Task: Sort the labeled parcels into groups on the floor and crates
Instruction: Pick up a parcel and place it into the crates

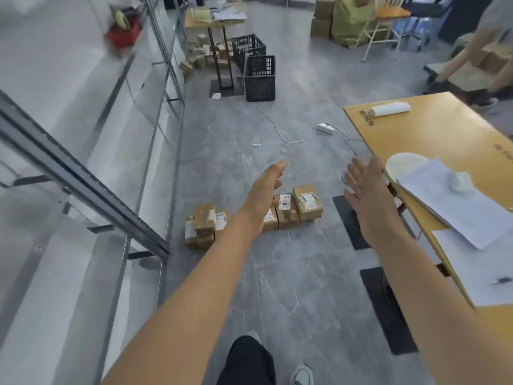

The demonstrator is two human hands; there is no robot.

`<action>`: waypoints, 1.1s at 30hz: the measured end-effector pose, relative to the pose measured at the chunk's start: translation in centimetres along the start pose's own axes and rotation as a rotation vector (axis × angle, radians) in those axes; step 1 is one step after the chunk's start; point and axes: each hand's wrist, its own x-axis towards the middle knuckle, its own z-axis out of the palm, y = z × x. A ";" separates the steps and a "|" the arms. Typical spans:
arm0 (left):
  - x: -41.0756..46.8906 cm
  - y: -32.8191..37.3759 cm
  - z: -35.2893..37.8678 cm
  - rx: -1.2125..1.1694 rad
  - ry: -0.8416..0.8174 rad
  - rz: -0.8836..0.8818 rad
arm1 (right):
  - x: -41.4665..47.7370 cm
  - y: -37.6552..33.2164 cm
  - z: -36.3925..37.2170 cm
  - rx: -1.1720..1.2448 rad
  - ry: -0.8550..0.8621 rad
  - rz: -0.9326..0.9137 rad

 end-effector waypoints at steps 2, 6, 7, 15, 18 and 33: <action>1.9 -0.6 -0.8 -0.004 0.025 -0.030 | 2.3 0.9 0.9 -0.007 -0.038 0.031; 6.3 -2.2 -2.7 -0.026 0.072 -0.076 | 6.9 2.6 3.3 -0.041 -0.089 0.076; 7.7 -2.7 -3.2 -0.031 0.083 -0.092 | 8.1 3.0 3.9 -0.048 -0.093 0.094; 20.5 -5.7 -6.6 -0.080 0.088 -0.247 | 19.3 5.5 7.9 -0.112 -0.067 0.208; 25.0 -6.1 -6.5 -0.086 0.078 -0.319 | 23.1 6.3 8.1 -0.143 -0.029 0.243; 45.2 -10.7 1.4 0.007 -0.005 -0.557 | 43.4 13.4 -0.8 -0.196 0.057 0.520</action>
